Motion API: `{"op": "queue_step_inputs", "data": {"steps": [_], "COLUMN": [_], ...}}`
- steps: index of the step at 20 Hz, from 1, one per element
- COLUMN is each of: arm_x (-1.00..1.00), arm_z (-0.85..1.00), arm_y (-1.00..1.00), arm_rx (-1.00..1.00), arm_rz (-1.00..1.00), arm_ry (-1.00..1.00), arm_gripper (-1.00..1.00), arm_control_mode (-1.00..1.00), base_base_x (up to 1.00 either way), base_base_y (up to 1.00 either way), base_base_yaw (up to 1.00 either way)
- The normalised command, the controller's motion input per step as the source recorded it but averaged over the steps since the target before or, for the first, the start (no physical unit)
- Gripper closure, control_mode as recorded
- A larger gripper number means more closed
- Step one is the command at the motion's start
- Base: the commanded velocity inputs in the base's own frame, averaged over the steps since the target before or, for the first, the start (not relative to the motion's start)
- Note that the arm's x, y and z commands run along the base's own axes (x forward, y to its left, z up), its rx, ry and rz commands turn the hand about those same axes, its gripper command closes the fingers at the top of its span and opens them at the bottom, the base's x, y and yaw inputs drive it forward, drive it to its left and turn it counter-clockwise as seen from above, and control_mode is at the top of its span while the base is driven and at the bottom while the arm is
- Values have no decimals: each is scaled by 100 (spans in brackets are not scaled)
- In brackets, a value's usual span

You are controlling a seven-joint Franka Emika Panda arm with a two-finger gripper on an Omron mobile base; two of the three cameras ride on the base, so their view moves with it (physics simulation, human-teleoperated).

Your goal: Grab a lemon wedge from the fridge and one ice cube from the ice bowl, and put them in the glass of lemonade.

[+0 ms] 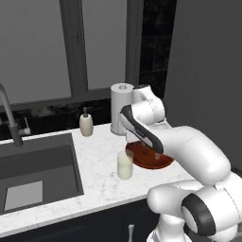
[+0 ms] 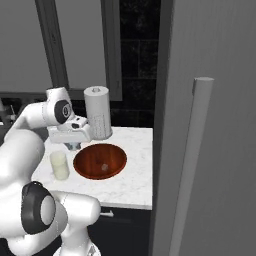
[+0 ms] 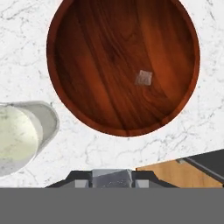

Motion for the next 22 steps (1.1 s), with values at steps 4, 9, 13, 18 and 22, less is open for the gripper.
{"op": "queue_step_inputs", "data": {"steps": [4, 9, 13, 18, 22], "arm_x": [-20, -5, 0, 6, 6], "arm_z": [26, 1, -21, -44, -16], "arm_y": [60, 67, 39, 12, 1], "arm_rx": [-12, -13, -12, -12, -8], "arm_rz": [0, 0, 0, 0, 0], "arm_ry": [0, 5, 12, 8, 0], "arm_gripper": [100, 100, 100, 100, 100], "arm_control_mode": [-100, -100, -100, -100, -100], "base_base_x": [0, 0, 0, 0, 0], "base_base_y": [0, 0, 0, 0, 0], "base_base_yaw": [0, 0, 0, 0, 0]}}
